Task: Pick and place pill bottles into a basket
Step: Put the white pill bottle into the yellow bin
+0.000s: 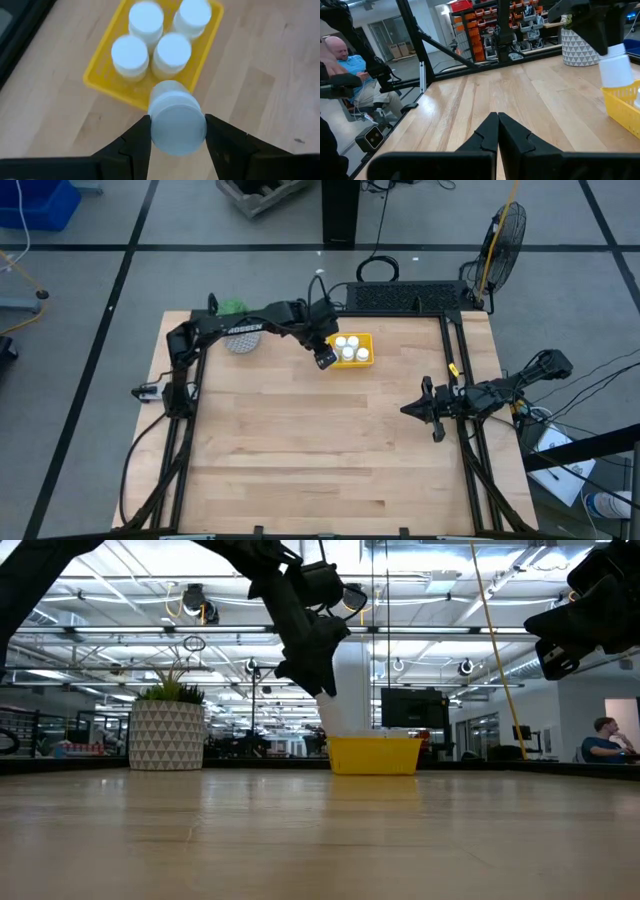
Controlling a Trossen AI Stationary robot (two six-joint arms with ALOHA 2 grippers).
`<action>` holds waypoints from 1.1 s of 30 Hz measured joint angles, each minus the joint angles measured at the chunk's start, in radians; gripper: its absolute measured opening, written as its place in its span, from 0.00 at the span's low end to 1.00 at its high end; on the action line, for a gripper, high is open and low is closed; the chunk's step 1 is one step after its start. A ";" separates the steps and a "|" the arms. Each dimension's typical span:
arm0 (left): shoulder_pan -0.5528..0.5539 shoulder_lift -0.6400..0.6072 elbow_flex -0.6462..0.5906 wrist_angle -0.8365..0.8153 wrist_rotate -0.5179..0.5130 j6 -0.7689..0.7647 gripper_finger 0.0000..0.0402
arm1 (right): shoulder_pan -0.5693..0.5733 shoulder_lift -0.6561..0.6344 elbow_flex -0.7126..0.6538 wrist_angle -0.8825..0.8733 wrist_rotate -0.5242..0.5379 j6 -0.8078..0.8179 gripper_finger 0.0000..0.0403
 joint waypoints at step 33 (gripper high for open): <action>0.000 0.118 0.000 0.102 -0.044 0.026 0.41 | 0.000 0.000 0.000 0.000 0.000 0.000 0.00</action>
